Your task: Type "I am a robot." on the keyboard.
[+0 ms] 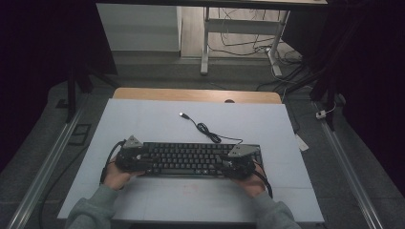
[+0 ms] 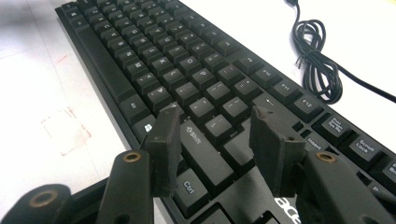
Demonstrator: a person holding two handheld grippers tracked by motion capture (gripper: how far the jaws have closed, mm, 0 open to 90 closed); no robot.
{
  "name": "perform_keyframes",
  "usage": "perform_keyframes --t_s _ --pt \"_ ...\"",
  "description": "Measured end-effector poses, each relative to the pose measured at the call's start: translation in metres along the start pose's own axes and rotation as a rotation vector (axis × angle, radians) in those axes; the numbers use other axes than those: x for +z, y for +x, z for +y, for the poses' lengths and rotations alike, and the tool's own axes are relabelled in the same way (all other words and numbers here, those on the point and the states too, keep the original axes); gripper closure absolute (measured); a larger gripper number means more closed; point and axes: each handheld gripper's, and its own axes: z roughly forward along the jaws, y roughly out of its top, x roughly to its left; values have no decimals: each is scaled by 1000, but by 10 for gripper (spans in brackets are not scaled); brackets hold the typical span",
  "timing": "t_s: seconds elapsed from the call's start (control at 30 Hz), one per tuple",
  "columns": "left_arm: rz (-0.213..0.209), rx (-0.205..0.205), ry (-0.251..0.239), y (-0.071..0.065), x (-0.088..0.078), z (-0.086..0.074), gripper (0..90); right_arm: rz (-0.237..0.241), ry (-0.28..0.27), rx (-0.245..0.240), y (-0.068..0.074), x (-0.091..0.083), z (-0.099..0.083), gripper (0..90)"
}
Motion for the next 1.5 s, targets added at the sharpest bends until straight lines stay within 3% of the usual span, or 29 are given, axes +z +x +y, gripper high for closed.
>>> perform_keyframes --t_s 0.2,0.33,0.5,0.63,0.7,0.87,1.0,1.5 --pt "-9 3 -4 -2 8 8 402 -2 4 -6 -2 1 1 530" --pt "-23 37 -1 -10 16 17 453 -3 7 6 -3 2 0 530" --pt "-48 88 -9 -20 25 26 662 1 10 1 -3 3 0 530" --pt "-63 120 16 -26 35 30 844 6 10 0 -2 4 0 529" --pt "-71 129 31 -29 41 31 886 5 13 1 -2 4 0 529" --pt "-77 148 62 -34 52 32 888 6 21 -1 -1 6 0 528" --pt "-58 166 79 -37 57 33 888 8 19 -4 -1 6 0 527" --pt "-42 154 83 -34 60 32 888 9 24 -3 -1 6 0 526"
